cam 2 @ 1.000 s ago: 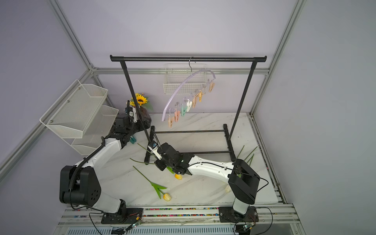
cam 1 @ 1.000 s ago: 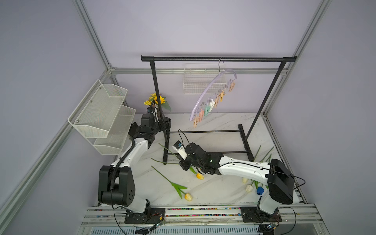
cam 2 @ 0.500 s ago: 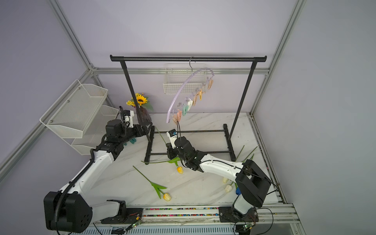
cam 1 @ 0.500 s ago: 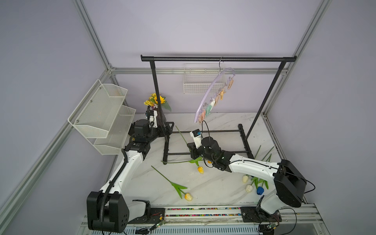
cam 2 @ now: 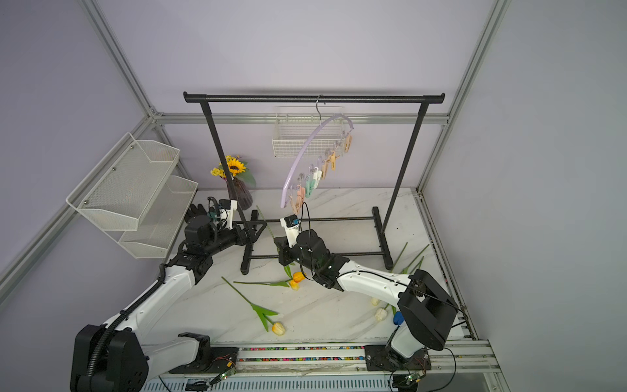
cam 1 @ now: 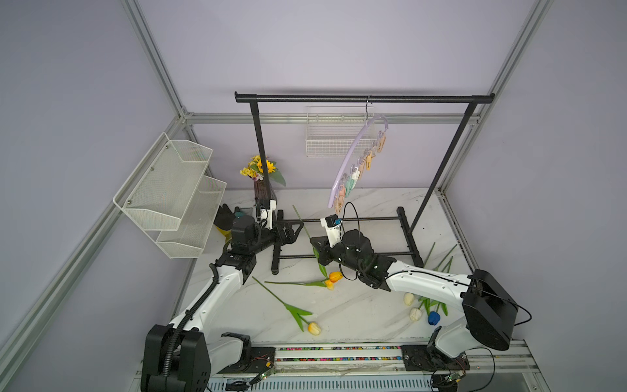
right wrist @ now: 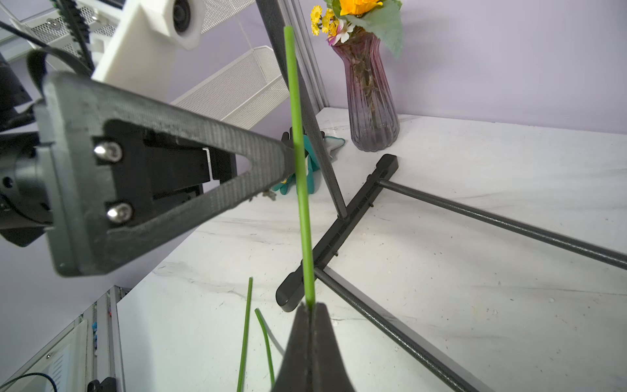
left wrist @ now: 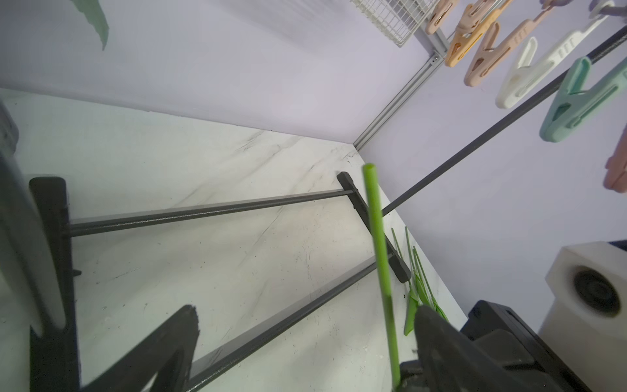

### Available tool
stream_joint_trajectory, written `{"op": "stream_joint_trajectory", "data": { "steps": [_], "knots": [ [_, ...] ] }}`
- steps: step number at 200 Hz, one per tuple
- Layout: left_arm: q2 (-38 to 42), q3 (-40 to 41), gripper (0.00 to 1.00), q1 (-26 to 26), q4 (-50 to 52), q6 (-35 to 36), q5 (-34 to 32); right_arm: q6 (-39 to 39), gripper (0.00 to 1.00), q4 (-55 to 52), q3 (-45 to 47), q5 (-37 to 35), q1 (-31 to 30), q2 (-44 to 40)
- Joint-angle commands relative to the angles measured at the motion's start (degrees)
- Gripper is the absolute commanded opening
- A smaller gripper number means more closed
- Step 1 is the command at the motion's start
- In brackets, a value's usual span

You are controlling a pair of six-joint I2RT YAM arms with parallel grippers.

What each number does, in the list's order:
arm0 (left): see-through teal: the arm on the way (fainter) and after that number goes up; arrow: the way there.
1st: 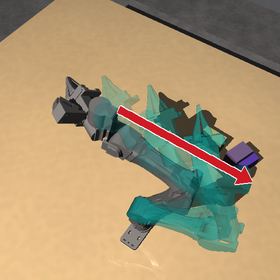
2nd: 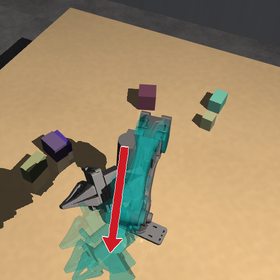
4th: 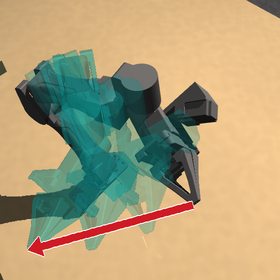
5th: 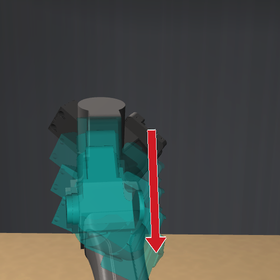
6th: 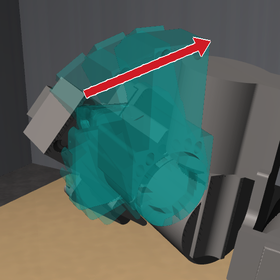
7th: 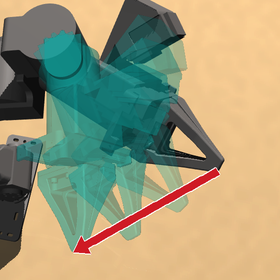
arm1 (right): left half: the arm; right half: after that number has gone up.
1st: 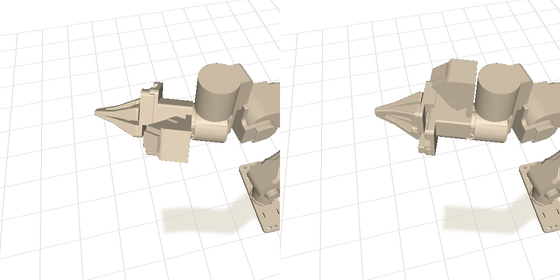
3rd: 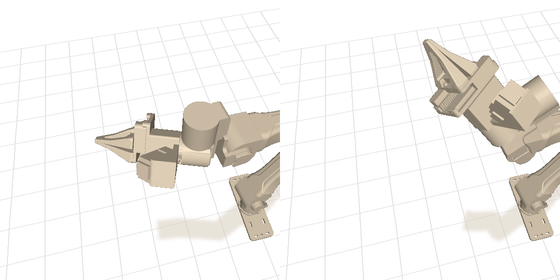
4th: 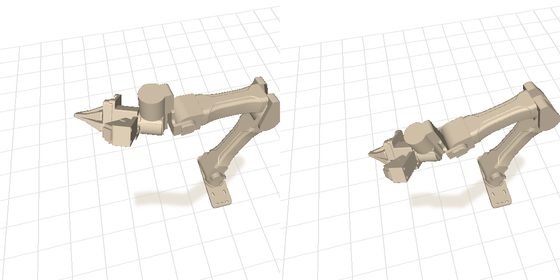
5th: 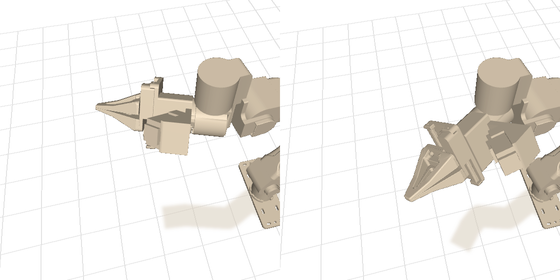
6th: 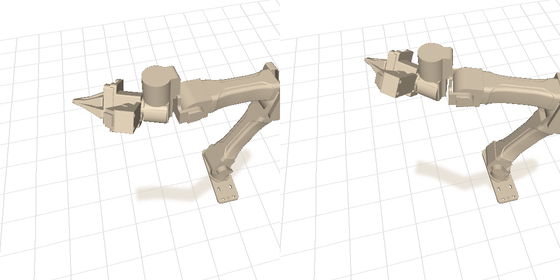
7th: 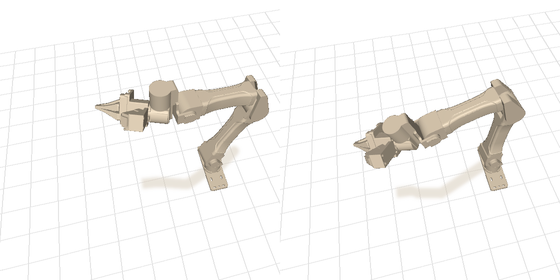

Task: Dry the flowers on a clothes hanger
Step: Pick up the flower at the center of the board.

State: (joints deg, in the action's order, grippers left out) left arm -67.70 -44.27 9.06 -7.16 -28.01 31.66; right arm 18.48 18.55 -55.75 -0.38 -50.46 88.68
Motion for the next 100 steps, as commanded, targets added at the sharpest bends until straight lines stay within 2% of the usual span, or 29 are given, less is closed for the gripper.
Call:
{"op": "stream_joint_trajectory", "data": {
  "steps": [1, 22, 54, 83, 100],
  "knots": [
    [1.8, 0.4, 0.99, 0.8, -7.1, -0.9, 3.6, 0.7, 0.00, 2.8, 0.8, 0.6, 0.2, -1.7],
    [2.0, 1.1, 0.97, 1.0, -10.5, -2.6, 4.3, 0.6, 0.00, 3.6, 1.6, 1.5, 0.2, -1.9],
    [0.7, 0.1, 0.82, 2.7, -12.9, -4.4, 4.2, 0.2, 0.00, 5.4, 2.7, 3.1, 0.2, -2.0],
    [-1.6, -1.9, 0.63, 4.8, -12.5, -5.0, 3.4, -0.1, 0.00, 6.5, 3.2, 4.0, 0.2, -2.1],
    [-2.3, -2.3, 0.48, 5.1, -12.8, -6.2, 2.5, -0.2, 0.00, 7.0, 3.5, 4.4, 0.2, -2.2]
  ]
}}
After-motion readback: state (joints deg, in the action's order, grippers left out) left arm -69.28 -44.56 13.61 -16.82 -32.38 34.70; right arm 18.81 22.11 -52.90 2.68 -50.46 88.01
